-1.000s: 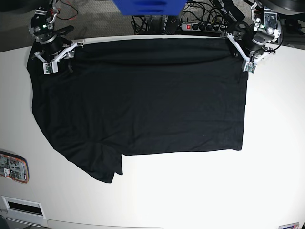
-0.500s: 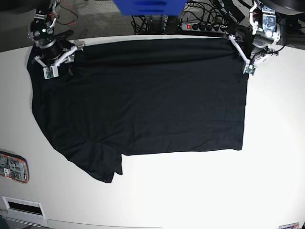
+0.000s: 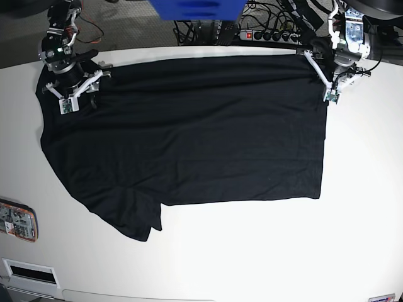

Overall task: Fold the T-shirt properly
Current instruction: 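Release the collar edge and move both grippers along the shirt sides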

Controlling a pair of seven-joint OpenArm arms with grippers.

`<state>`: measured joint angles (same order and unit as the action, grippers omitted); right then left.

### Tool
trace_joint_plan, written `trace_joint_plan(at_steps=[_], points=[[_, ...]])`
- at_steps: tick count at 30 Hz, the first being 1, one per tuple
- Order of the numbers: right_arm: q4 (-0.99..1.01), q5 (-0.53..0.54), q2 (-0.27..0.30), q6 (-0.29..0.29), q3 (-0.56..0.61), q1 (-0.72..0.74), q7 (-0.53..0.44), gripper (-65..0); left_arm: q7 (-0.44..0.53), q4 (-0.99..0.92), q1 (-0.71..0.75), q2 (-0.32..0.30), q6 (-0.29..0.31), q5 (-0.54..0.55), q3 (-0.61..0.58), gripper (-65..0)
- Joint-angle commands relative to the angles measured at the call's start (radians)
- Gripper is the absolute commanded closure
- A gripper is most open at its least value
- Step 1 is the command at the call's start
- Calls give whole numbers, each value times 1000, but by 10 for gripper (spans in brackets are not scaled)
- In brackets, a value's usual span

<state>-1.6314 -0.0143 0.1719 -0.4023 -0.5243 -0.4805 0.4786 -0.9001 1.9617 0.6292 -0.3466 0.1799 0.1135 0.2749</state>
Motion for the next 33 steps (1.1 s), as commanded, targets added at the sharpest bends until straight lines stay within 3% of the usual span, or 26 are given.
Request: trace_joint_plan(at_steps=[1,9,19,33], points=[[-25,-42,15,23,-7,-11,38,-325,2,24,7,-7,-7,-11,10,-213],[-74,-40,15,23,-7,-10,42,-325,0,51,2,14,-7,-11,11,-213],[-211,-40,15,23,-7,-10,151,-325,3,77,1,44,-7,-11,13,-214],[-254,-39,15,23,11,-7,145,-325,6,123,-95,50,-7,-15,14,-214]])
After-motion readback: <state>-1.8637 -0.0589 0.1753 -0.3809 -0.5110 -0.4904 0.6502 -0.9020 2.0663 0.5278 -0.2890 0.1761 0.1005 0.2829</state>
